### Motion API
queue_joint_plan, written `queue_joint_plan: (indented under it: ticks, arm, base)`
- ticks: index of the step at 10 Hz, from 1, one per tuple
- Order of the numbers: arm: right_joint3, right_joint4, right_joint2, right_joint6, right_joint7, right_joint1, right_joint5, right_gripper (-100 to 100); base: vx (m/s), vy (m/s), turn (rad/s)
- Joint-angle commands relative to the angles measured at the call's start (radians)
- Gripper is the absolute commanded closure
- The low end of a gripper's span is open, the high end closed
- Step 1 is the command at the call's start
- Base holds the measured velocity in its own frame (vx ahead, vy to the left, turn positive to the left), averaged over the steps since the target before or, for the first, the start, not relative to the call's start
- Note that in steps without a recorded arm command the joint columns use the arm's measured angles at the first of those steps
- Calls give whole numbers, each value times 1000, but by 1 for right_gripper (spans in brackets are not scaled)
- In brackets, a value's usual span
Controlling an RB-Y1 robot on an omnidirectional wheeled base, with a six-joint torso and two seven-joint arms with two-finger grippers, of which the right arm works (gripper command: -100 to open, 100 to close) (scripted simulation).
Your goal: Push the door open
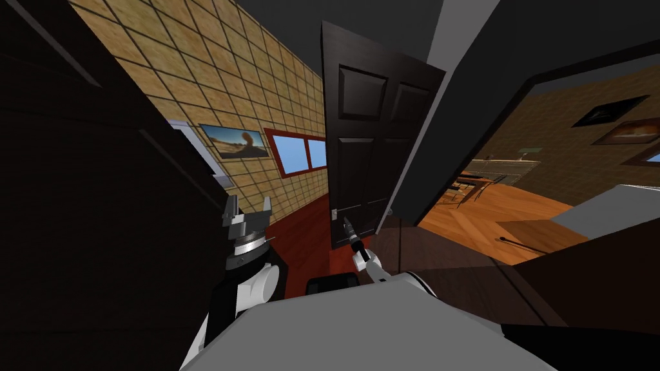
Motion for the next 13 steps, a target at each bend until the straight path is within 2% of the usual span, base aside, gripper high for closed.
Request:
queue_joint_plan:
  ticks: [1, 3, 4, 6, 7, 8, 9, 10, 13]
  arm:
    - [-7, 26, -18, -19, 10, -11, -5, -100]
    - [-9, 26, -18, -20, 13, -10, -6, -100]
    - [-12, 26, -10, -22, 17, -9, -8, -100]
    - [-15, 26, 15, -24, 22, -9, -10, -100]
    - [-17, 26, 36, -25, 25, -8, -11, -100]
    - [-17, 26, 36, -25, 25, -8, -11, -100]
    - [-15, 3, 32, -13, 21, 5, -9, -100]
    - [-15, 3, 32, -13, 21, 5, -9, 100]
    - [-15, 3, 32, -13, 21, 5, -9, 100]
  base:
    - [189, -12, 33]
    - [205, 19, 21]
    - [127, 56, 19]
    - [184, 89, 26]
    - [181, 98, 9]
    - [102, 55, -33]
    - [22, 23, -4]
    - [0, 0, 0]
    - [-4, -6, 4]
